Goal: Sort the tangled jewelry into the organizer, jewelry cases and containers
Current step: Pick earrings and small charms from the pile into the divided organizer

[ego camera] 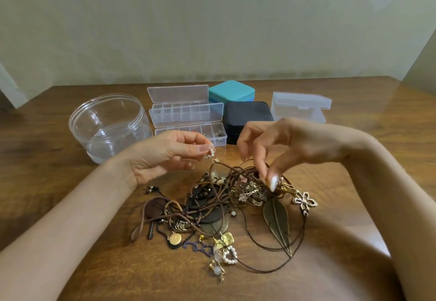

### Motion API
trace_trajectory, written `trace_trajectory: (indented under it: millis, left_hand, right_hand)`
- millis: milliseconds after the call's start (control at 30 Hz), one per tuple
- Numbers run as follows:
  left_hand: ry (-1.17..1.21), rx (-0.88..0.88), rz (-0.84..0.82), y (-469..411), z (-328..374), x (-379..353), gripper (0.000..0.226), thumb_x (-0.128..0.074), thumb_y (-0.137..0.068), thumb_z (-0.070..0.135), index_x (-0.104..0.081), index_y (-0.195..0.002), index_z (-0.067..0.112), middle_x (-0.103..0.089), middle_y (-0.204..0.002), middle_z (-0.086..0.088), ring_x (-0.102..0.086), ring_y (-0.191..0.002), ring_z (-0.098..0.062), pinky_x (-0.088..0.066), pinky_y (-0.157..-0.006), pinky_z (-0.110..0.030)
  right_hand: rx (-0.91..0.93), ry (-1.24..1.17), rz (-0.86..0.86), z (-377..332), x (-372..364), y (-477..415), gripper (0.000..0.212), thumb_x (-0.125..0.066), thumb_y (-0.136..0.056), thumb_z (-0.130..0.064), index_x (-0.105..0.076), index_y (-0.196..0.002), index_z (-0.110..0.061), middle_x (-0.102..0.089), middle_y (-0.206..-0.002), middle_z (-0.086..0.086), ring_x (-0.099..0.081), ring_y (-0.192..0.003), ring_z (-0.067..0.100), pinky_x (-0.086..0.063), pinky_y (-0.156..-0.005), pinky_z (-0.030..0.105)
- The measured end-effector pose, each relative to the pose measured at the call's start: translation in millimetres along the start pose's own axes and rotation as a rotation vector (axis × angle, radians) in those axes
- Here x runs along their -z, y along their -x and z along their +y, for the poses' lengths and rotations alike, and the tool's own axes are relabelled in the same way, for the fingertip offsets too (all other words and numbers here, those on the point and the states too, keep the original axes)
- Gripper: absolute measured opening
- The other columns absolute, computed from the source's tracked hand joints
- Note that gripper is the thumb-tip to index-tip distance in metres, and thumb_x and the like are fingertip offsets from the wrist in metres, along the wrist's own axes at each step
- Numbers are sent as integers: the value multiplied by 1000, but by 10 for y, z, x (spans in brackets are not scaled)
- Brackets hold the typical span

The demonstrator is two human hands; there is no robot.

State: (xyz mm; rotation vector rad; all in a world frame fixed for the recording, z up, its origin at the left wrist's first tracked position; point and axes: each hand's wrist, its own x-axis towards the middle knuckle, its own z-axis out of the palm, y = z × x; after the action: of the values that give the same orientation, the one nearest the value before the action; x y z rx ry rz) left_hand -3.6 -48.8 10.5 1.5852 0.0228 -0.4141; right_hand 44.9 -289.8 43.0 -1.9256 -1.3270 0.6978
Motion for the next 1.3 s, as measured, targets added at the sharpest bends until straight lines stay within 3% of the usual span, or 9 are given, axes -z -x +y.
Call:
trace_trajectory:
  millis: [133,233,333,567,667,767,867,1067,1300]
  left_hand:
    - [176,-23,-131,21,20,16,30,-87,-51,22,-74,-76,12,-65,-70,-1,-60,-61,-7,-50,-51,-15]
    - [266,-8,-163,11,20,52,45,-94,-39,21,-75,-77,8,-67,-72,-7,-64,-59,-10,-52,-48,-16]
    - [281,-1,-166,3,21,62,39,-90,-47,20,-74,-79,6,-68,-75,-9,-65,-61,-10,-54,-50,-17]
    - [85,50,-68,24,37,28,13,-71,-61,17,-74,-71,11,-70,-79,-11,-67,-62,-11,-54,-49,-17]
    - [-13,52,-23,18,32,26,13,-70,-67,13,-70,-78,8,-70,-78,-8,-65,-62,-10,-54,-51,-16]
    - [-69,34,22,12,13,5,11,-66,-70,10,-67,-81,8,-68,-75,-2,-64,-64,-7,-52,-50,-14]
    - [-111,5,42,9,-6,-3,10,-68,-69,12,-67,-79,11,-67,-73,2,-63,-66,-5,-52,-53,-14]
    - [-144,-55,27,22,-3,-37,10,-67,-66,15,-66,-75,13,-65,-68,6,-60,-62,-2,-50,-57,-15]
    - [-187,-117,-28,53,6,-82,4,-68,-66,16,-69,-68,19,-63,-68,7,-58,-65,-2,-49,-61,-15]
  right_hand:
    - [88,-387,252,126,-25,-120,7,-70,-75,-9,-67,-77,-14,-64,-80,4,-60,-76,14,-50,-71,25]
    - [-131,-294,557,324,-173,-363,8,-71,-75,-9,-66,-81,-5,-69,-78,11,-65,-70,16,-55,-66,23]
    - [-269,-38,664,466,-299,-531,7,-73,-78,-11,-68,-82,-8,-69,-75,4,-65,-63,5,-52,-60,15]
    - [-262,267,639,473,-326,-573,12,-69,-83,-12,-73,-94,-13,-68,-84,-5,-61,-67,-1,-46,-62,4]
    - [-210,59,688,313,-173,-409,18,-66,-84,-20,-72,-100,-13,-72,-85,-3,-61,-60,4,-46,-55,12]
    - [-201,-205,354,140,-78,-239,34,-65,-77,-31,-68,-103,-10,-73,-91,7,-56,-57,12,-44,-51,19]
    - [-208,-189,170,126,-165,-264,24,-69,-76,-17,-67,-97,-5,-71,-85,12,-64,-64,14,-51,-56,19]
    - [-216,-63,202,156,-232,-324,22,-75,-76,-21,-69,-97,-18,-70,-89,2,-61,-69,9,-48,-61,27]
    - [-176,-193,297,135,-238,-325,7,-68,-83,-12,-69,-86,-6,-71,-75,8,-56,-58,16,-43,-49,17]
